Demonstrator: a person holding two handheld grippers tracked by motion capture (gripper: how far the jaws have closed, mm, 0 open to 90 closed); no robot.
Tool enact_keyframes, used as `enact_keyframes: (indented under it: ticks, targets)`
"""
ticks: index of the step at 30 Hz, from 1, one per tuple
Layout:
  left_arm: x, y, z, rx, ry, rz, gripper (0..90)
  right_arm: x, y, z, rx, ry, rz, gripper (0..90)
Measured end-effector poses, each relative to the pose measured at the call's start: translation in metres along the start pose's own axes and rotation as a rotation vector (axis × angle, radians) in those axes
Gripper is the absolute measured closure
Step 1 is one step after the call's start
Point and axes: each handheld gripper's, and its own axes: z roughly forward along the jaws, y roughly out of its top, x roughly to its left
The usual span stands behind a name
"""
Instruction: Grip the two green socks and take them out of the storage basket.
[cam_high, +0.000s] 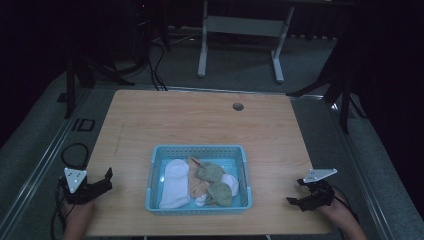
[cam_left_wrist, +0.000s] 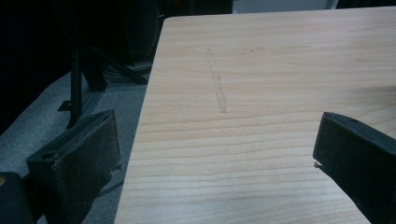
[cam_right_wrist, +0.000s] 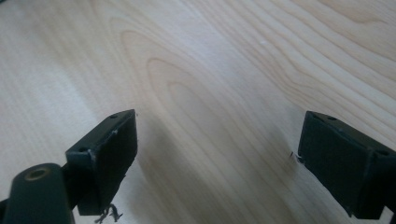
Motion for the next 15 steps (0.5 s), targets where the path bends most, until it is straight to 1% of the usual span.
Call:
enact_keyframes:
  ticks: [2,3,7,9,11,12,13,15]
  targets:
    - [0.000,0.000,0.000,0.000,0.000,0.000,0.4,0.001,0.003,0.000,0.014,0.023,-0.018,13.8]
    - [0.000,0.000,0.000,0.000,0.000,0.001,0.3,0.001,0.006,0.000,0.039,0.034,-0.033,13.8]
    - [0.000,0.000,0.000,0.000,0.000,0.001,0.4,0.005,0.013,0.001,0.084,0.038,-0.072,14.1]
    - [0.000,0.000,0.000,0.000,0.000,0.001,0.4,0.006,0.016,0.001,0.091,0.047,-0.085,14.1]
    - [0.000,0.000,0.000,0.000,0.000,0.000,0.4,0.007,0.019,0.001,0.101,0.042,-0.104,14.4]
    - [0.000,0.000,0.000,0.001,-0.001,-0.001,0.4,0.008,0.020,0.002,0.119,0.053,-0.114,14.4]
    - [0.000,0.000,0.000,0.002,-0.001,-0.001,0.4,0.009,0.020,0.003,0.140,0.048,-0.127,14.3]
    - [0.000,0.000,0.000,0.002,-0.002,-0.003,0.4,0.012,0.022,0.004,0.177,0.055,-0.138,13.3]
